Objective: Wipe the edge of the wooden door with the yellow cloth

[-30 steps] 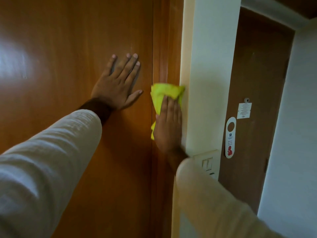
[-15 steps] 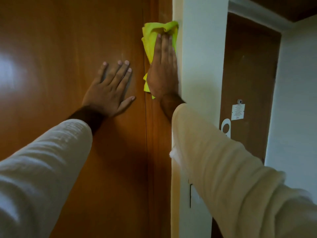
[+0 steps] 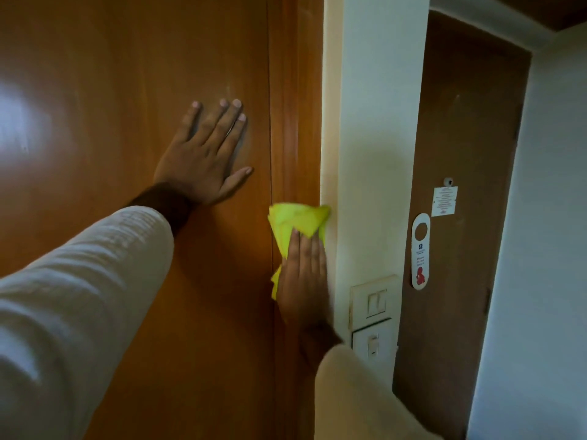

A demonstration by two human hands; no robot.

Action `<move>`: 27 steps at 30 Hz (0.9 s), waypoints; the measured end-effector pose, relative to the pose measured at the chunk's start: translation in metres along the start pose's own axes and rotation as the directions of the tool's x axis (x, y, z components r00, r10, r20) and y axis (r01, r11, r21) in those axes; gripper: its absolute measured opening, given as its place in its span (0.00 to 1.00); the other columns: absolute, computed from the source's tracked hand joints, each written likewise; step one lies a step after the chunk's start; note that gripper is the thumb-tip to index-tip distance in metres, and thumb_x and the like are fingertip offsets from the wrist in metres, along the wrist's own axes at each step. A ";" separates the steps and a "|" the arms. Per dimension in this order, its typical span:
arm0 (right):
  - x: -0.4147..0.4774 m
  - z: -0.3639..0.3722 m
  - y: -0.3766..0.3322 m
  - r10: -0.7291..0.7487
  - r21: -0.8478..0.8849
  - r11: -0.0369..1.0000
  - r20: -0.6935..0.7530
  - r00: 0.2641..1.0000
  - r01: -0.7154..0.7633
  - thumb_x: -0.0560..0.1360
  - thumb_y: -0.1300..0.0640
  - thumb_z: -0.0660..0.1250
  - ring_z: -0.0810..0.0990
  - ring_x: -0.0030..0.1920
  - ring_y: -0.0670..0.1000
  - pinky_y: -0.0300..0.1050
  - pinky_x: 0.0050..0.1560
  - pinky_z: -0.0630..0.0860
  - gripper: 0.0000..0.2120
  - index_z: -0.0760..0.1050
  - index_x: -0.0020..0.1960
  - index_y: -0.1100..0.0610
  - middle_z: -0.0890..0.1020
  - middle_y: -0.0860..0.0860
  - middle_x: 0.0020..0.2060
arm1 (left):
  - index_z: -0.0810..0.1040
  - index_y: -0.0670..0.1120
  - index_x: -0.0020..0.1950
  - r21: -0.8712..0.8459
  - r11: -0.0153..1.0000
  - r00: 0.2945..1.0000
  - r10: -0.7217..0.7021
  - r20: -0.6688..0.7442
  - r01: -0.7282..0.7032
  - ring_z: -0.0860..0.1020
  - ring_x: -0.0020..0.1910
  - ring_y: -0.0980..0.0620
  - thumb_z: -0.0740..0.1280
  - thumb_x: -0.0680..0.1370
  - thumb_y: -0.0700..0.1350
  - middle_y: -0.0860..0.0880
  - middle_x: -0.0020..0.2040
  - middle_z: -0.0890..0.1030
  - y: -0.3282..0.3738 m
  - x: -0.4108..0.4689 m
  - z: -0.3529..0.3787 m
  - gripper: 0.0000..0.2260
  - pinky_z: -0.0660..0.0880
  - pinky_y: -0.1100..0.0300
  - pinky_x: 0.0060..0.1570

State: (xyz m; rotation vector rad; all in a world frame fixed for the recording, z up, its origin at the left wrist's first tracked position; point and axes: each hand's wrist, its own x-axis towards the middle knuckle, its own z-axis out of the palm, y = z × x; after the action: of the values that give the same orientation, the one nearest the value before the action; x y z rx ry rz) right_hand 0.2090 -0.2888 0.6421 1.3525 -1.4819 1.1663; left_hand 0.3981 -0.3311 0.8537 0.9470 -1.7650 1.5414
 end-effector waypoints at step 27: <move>0.247 -0.053 -0.027 -0.085 0.086 0.990 -0.234 0.968 0.108 0.81 0.58 0.52 0.61 0.79 0.61 0.56 0.78 0.59 0.27 0.58 0.79 0.63 0.63 0.61 0.78 | 0.51 0.39 0.87 -0.003 1.000 0.999 0.012 -0.043 -0.012 0.53 0.87 0.40 0.49 0.85 0.66 0.39 0.87 0.53 -0.003 -0.001 0.004 0.40 0.52 0.35 0.84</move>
State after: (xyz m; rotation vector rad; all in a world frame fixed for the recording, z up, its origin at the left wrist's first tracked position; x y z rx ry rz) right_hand 0.2070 -0.3020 0.8960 1.2912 -1.1949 1.2995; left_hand 0.4008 -0.3352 0.8541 0.8965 -1.7454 1.5544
